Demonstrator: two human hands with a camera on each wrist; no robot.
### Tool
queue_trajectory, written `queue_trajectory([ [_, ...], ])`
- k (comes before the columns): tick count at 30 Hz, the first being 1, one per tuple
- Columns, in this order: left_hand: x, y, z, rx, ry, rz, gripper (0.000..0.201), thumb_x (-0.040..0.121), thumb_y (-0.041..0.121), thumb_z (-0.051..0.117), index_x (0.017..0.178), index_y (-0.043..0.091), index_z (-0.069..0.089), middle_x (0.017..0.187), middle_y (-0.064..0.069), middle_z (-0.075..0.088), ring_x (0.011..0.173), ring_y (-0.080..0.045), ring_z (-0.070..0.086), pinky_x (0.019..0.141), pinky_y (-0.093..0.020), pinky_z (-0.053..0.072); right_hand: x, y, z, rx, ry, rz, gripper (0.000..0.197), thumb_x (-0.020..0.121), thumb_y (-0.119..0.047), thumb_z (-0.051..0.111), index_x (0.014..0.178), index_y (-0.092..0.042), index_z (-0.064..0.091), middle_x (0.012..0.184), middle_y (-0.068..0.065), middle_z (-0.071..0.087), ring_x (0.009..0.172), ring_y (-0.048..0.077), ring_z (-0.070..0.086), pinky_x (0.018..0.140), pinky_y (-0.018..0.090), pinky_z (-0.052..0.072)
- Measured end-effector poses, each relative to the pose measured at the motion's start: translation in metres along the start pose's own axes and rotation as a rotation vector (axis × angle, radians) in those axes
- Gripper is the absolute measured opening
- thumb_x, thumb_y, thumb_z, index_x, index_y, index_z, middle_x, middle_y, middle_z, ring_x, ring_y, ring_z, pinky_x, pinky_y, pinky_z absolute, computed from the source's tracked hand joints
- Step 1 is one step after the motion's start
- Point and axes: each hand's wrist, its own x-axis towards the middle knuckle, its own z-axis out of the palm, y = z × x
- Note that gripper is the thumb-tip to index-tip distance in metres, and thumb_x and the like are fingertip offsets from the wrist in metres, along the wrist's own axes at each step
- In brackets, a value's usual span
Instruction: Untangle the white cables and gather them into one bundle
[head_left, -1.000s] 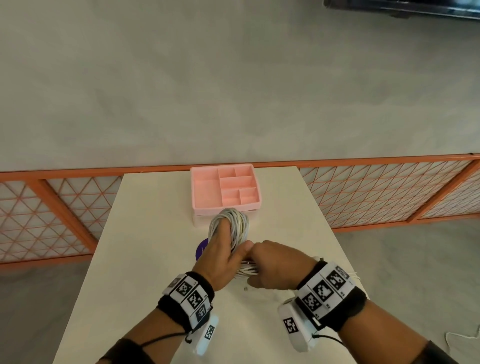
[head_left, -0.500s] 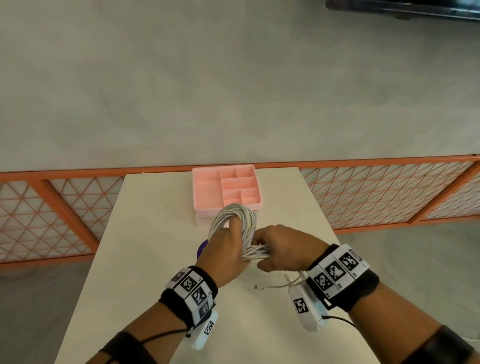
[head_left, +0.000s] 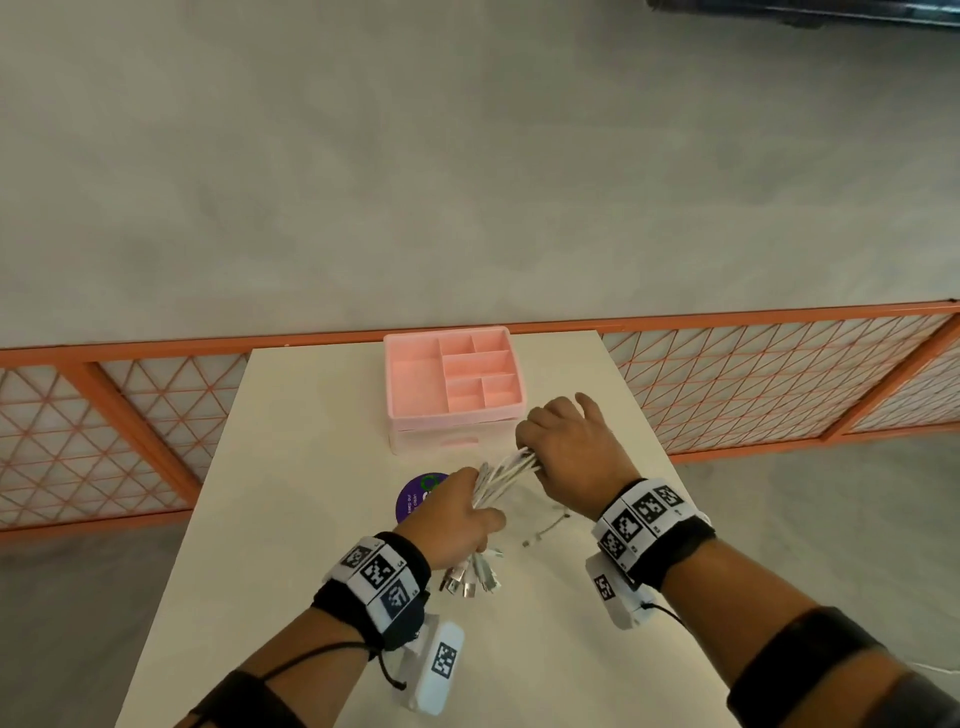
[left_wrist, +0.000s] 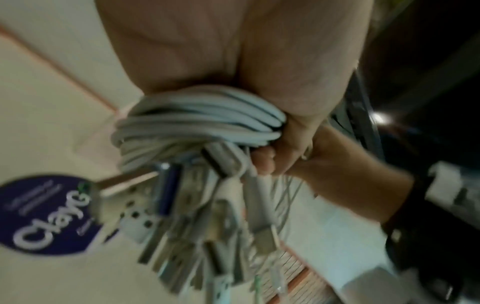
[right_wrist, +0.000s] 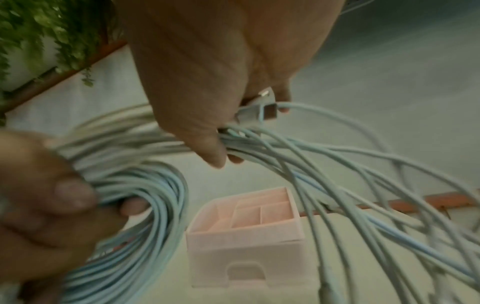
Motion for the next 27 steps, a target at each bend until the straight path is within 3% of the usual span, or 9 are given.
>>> queue_trajectory([
  [3, -0.002, 0.005, -0.004, -0.149, -0.031, -0.01, 0.019, 0.074, 0.022, 0.063, 0.085, 0.008, 0.056, 0.058, -0.006, 0.058, 0.056, -0.022, 0.056, 0.06, -0.034, 0.046, -0.004, 0.002, 0.011, 0.034, 0.025, 0.073, 0.042, 0.077, -0.03, 0.07, 0.118, -0.025, 0.061, 0.128, 0.002, 0.058, 0.128, 0.034, 0.047, 0.103, 0.059, 0.039],
  [7, -0.004, 0.005, -0.012, -0.381, 0.03, -0.034, 0.015, 0.066, 0.016, 0.062, 0.064, 0.005, 0.053, 0.056, -0.006, 0.049, 0.05, -0.019, 0.05, 0.064, -0.031, 0.047, -0.022, 0.005, 0.018, 0.196, 0.059, 0.235, 0.094, 0.073, -0.052, 0.075, 0.149, -0.022, 0.028, 0.155, 0.006, 0.029, 0.146, 0.034, 0.022, 0.114, 0.056, 0.03],
  [9, -0.003, 0.005, -0.015, -0.44, 0.062, -0.067, 0.016, 0.066, 0.016, 0.064, 0.068, 0.004, 0.052, 0.058, -0.006, 0.049, 0.051, -0.02, 0.049, 0.066, -0.032, 0.045, -0.035, -0.002, 0.018, 0.286, 0.229, 0.198, 0.092, 0.076, -0.05, 0.073, 0.149, -0.017, 0.028, 0.154, 0.008, 0.032, 0.145, 0.032, 0.025, 0.114, 0.054, 0.03],
  [12, -0.001, 0.008, -0.013, -0.482, 0.083, -0.092, 0.014, 0.079, 0.004, 0.063, 0.069, 0.006, 0.054, 0.06, -0.008, 0.048, 0.05, -0.02, 0.049, 0.062, -0.029, 0.046, -0.047, -0.019, 0.022, 0.392, 0.38, -0.028, 0.083, 0.081, -0.039, 0.072, 0.148, -0.008, 0.033, 0.152, 0.012, 0.037, 0.144, 0.033, 0.03, 0.114, 0.053, 0.031],
  [18, -0.003, 0.022, -0.006, -0.467, -0.088, -0.028, 0.008, 0.083, -0.004, 0.058, 0.078, 0.002, 0.057, 0.058, -0.006, 0.046, 0.05, -0.018, 0.048, 0.057, -0.03, 0.047, -0.026, -0.004, 0.022, 0.418, 0.069, -0.077, 0.107, 0.075, -0.03, 0.079, 0.155, -0.029, 0.008, 0.16, -0.006, 0.023, 0.15, 0.024, 0.014, 0.116, 0.053, 0.029],
  [21, -0.01, 0.03, -0.007, -0.46, -0.184, 0.0, 0.009, 0.078, -0.002, 0.058, 0.072, 0.005, 0.055, 0.058, -0.006, 0.042, 0.048, -0.018, 0.044, 0.053, -0.026, 0.043, -0.008, 0.016, 0.012, 0.564, -0.056, -0.156, 0.077, 0.078, -0.025, 0.078, 0.145, -0.031, 0.04, 0.143, -0.009, 0.049, 0.138, 0.016, 0.036, 0.114, 0.037, 0.034],
  [23, -0.015, 0.035, -0.009, -0.468, -0.219, -0.003, 0.007, 0.072, 0.002, 0.059, 0.079, 0.003, 0.055, 0.058, -0.005, 0.042, 0.048, -0.017, 0.042, 0.051, -0.025, 0.041, 0.002, 0.021, 0.002, 0.641, -0.157, -0.177, 0.045, 0.079, -0.019, 0.077, 0.121, -0.025, 0.064, 0.123, -0.006, 0.065, 0.118, 0.009, 0.052, 0.105, 0.029, 0.041],
  [25, -0.018, 0.039, -0.011, -0.472, -0.245, 0.005, 0.012, 0.072, 0.002, 0.058, 0.083, 0.003, 0.056, 0.057, -0.004, 0.041, 0.047, -0.017, 0.041, 0.051, -0.025, 0.04, 0.007, 0.022, -0.007, 0.665, -0.275, -0.13, 0.02, 0.078, -0.012, 0.074, 0.095, -0.018, 0.067, 0.091, -0.004, 0.07, 0.088, 0.011, 0.063, 0.085, 0.035, 0.052],
  [27, -0.02, 0.041, -0.014, -0.472, -0.245, 0.025, 0.013, 0.072, 0.002, 0.058, 0.084, 0.003, 0.056, 0.057, -0.004, 0.041, 0.047, -0.017, 0.041, 0.053, -0.026, 0.041, 0.011, 0.024, -0.012, 0.632, -0.338, -0.095, 0.014, 0.077, -0.008, 0.07, 0.085, -0.016, 0.062, 0.078, -0.003, 0.066, 0.075, 0.015, 0.062, 0.073, 0.037, 0.052],
])
